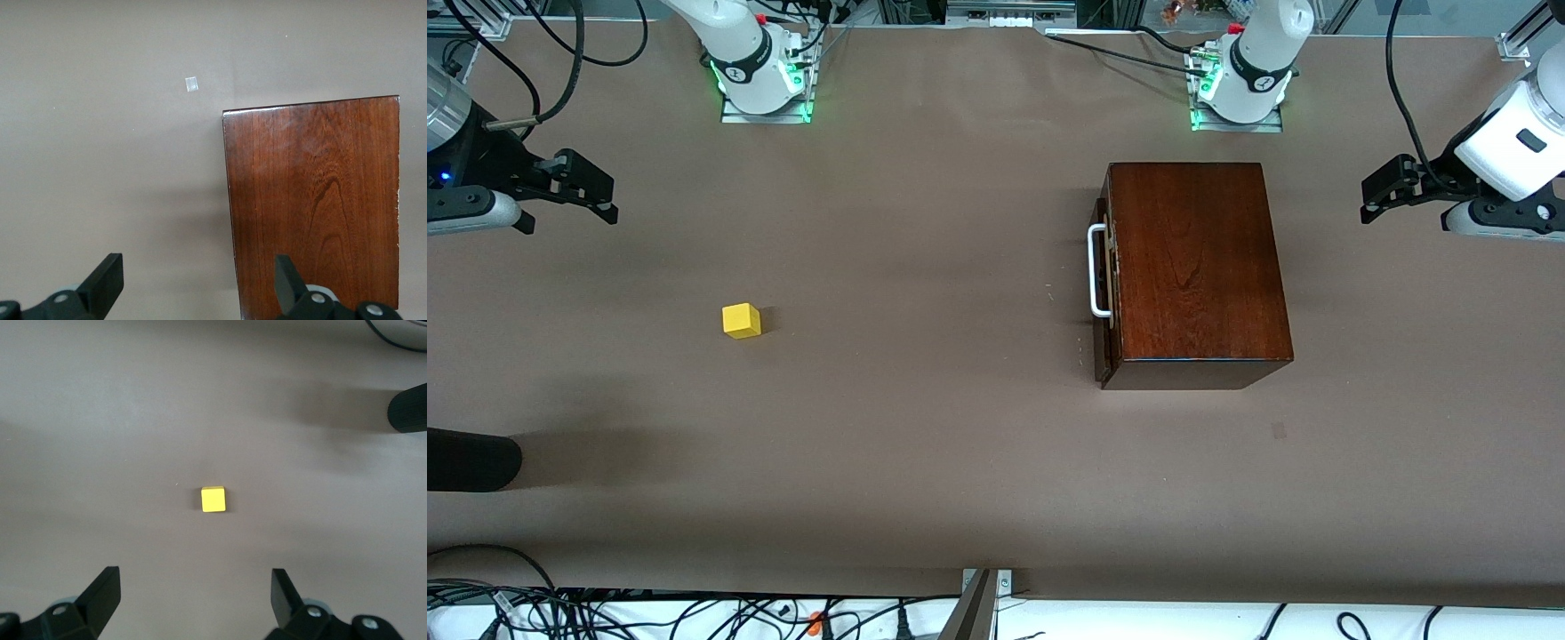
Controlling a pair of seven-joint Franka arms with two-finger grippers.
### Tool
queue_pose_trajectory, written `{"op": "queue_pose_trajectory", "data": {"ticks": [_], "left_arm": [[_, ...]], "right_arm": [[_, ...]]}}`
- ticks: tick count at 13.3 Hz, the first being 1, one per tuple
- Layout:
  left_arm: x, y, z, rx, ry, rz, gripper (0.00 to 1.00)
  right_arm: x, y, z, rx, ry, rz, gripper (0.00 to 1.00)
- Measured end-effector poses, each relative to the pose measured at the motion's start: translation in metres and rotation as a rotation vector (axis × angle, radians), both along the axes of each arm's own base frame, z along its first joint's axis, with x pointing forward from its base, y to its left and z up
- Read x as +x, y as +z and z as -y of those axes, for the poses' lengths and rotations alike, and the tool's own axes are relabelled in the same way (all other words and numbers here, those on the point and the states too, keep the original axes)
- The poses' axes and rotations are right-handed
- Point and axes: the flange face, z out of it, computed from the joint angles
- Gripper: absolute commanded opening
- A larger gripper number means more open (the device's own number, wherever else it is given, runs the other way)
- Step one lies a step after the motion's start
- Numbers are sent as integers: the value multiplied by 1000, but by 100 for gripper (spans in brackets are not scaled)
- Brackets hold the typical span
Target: Open drawer, take yellow block, close drawer
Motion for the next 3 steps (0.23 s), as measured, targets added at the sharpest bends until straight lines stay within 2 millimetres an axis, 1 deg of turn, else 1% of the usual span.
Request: {"op": "queue_pose_trajectory", "data": {"ticks": [3], "left_arm": [[0,0,-1,0,2,3,100]], "right_arm": [[0,0,0,0,0,0,100]]}}
